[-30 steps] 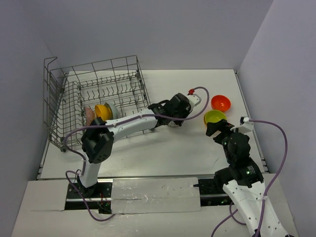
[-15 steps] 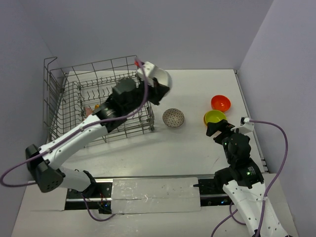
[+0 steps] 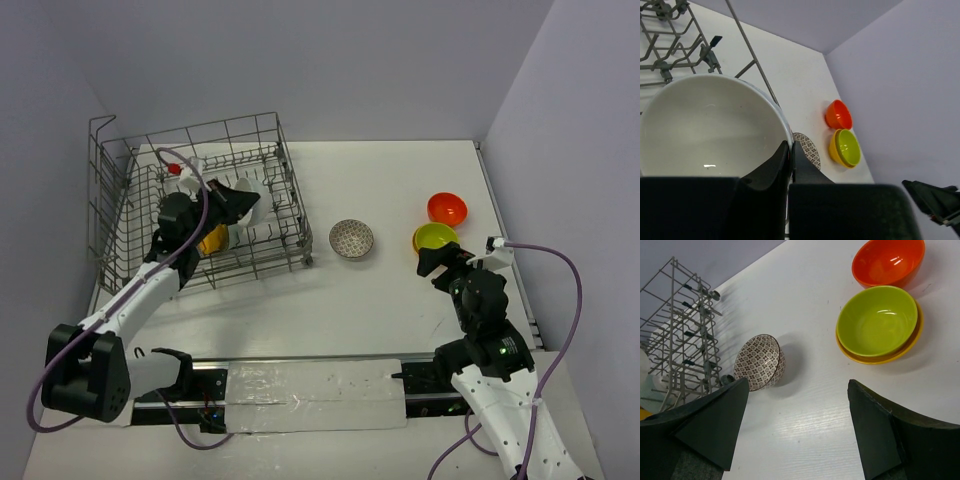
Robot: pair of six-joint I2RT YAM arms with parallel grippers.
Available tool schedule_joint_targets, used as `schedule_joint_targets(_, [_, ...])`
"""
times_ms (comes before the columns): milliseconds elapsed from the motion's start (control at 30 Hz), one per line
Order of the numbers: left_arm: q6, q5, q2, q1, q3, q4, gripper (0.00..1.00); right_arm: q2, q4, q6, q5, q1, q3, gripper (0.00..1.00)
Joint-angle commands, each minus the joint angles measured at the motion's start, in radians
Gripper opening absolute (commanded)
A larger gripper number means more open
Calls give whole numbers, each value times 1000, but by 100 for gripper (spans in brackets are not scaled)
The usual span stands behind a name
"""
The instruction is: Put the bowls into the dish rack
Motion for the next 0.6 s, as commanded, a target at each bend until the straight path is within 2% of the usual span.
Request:
schedule_joint_targets(0, [-172,161,-15,73,-25,336,0,1,39,-11,-3,1,3,87])
schedule_joint_targets(167, [-247,223,63,131,-68,462,0,-11,38,-7,0,1,-5,87])
schedule_joint_targets(300, [-272,259,121,150,-59,499,0,-13,44,-10,0,1,-8,87])
schedule_joint_targets(567, [-265,256,161,176,-37,438,0,-13,50,-10,-2,1,-16,87])
